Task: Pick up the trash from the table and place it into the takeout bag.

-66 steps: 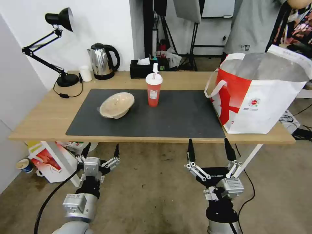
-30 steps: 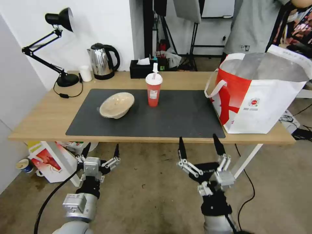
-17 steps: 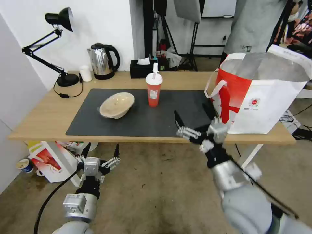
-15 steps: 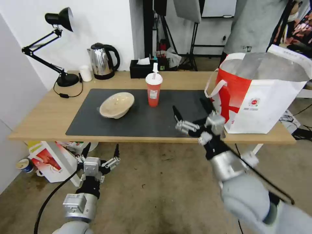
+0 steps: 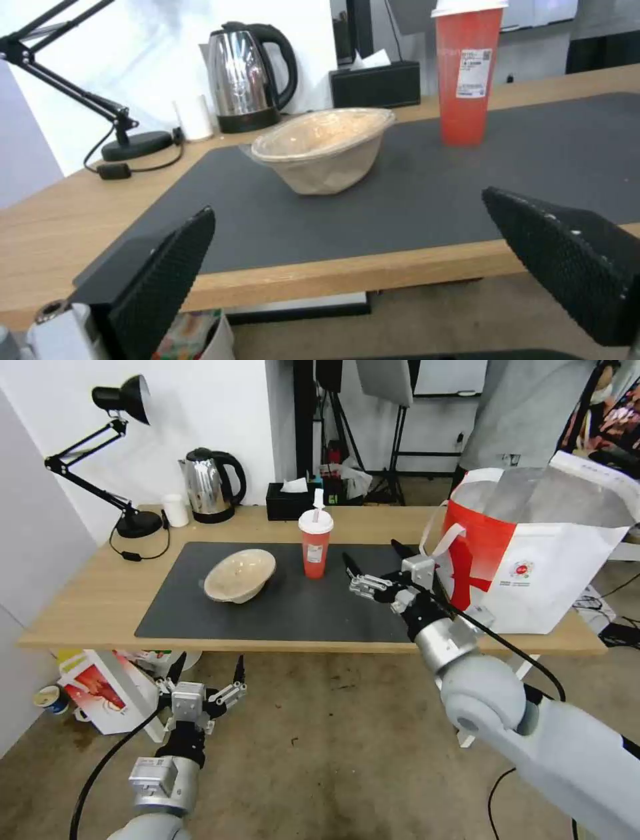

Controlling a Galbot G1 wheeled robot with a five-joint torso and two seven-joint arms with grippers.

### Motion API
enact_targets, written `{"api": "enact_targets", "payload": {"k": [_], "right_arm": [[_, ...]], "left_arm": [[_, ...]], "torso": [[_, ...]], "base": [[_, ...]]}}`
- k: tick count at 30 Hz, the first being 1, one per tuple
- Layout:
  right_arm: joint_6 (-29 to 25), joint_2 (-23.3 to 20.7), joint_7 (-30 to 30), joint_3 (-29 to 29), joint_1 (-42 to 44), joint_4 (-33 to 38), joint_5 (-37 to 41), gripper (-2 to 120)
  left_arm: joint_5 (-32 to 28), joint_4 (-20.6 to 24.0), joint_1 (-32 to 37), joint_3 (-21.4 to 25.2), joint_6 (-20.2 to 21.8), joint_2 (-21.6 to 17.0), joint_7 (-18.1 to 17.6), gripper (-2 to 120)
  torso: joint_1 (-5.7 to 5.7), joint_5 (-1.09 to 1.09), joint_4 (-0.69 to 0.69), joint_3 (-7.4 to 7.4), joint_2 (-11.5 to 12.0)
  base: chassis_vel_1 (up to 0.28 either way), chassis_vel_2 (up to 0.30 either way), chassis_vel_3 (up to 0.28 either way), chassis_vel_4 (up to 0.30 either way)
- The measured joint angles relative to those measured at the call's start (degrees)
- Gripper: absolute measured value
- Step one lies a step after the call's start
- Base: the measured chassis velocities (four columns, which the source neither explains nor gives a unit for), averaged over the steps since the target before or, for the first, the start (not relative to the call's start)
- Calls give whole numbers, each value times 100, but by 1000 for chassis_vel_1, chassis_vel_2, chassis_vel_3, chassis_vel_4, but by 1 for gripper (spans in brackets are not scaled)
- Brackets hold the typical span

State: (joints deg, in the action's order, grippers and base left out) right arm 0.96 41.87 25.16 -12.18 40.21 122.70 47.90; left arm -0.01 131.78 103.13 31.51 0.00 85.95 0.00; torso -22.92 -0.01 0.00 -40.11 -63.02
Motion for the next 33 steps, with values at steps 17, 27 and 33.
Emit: {"api": "enact_targets", "payload": {"k": [17, 27, 33], "right_arm": [[252, 257, -30, -925, -992, -649, 290, 100], [334, 442, -32, -1236, -1345, -938, 396, 100], [336, 600, -32, -1309, -1493, -1175, 421, 100]], "left_arm": [[0, 0, 0, 0, 0, 0, 0, 100], [0, 0, 0, 0, 0, 0, 0, 100], [0, 0, 0, 0, 0, 0, 0, 100]], "torso": [[0, 1, 0, 0, 0], [0, 0, 0, 0, -1], [1, 0, 0, 0, 0]], "base": [[0, 0, 0, 0], [0, 0, 0, 0], [0, 0, 0, 0]]}}
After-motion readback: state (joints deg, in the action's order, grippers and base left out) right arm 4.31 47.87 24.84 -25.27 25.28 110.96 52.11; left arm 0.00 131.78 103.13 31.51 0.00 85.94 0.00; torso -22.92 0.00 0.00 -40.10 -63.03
